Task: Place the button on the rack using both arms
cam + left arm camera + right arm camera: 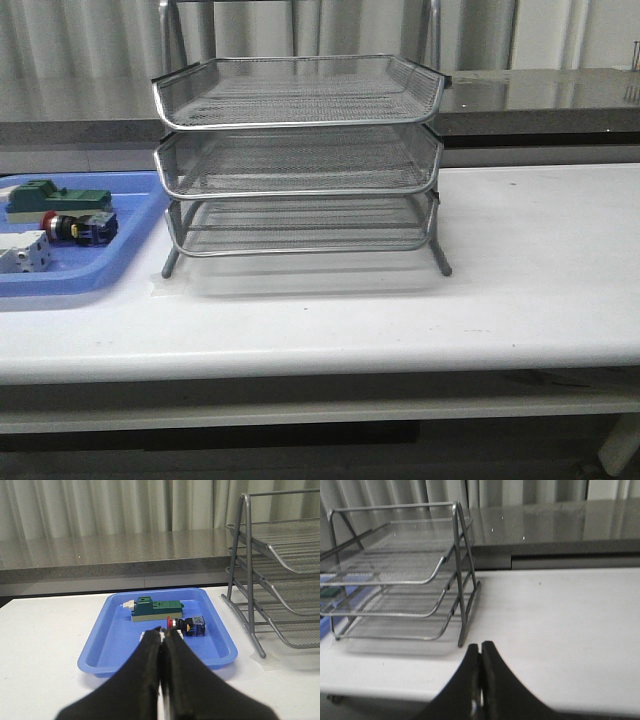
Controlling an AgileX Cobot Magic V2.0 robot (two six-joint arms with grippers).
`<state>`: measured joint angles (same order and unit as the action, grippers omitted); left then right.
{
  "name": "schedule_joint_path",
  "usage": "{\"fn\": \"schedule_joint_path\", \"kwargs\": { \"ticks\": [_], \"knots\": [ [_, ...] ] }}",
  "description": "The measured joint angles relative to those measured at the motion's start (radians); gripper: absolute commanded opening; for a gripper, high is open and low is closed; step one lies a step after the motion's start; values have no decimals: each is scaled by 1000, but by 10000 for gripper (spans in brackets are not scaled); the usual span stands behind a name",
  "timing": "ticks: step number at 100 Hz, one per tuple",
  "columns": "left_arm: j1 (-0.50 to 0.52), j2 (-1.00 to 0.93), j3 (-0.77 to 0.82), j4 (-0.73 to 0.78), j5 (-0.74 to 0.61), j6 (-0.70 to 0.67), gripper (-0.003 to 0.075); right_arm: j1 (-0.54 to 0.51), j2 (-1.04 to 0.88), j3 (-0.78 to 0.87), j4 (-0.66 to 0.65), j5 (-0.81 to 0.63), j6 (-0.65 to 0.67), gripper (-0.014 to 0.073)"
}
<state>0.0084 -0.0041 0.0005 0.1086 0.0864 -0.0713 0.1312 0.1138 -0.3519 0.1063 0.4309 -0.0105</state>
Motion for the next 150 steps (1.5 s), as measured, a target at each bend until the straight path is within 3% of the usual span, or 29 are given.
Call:
{"fn": "schedule_joint_path", "kwargs": {
  "ticks": [24,61,73,86,96,131,150],
  "knots": [
    [0,0,0,0,0,0,-20,0,279,-213,45,222,0,-57],
    [0,0,0,0,0,0,-20,0,516,-283,180,229,0,-43],
    [0,0,0,0,0,0,-20,0,550,-283,205,229,0,55],
    [0,0,0,0,0,0,-20,0,557,-283,273,227,0,278],
    [0,0,0,0,0,0,-20,0,557,-283,310,227,0,384],
    [0,0,0,0,0,0,-20,0,694,-285,488,157,-37,384],
    [0,0,0,0,0,0,-20,0,900,-287,723,48,-222,384]
  ]
}}
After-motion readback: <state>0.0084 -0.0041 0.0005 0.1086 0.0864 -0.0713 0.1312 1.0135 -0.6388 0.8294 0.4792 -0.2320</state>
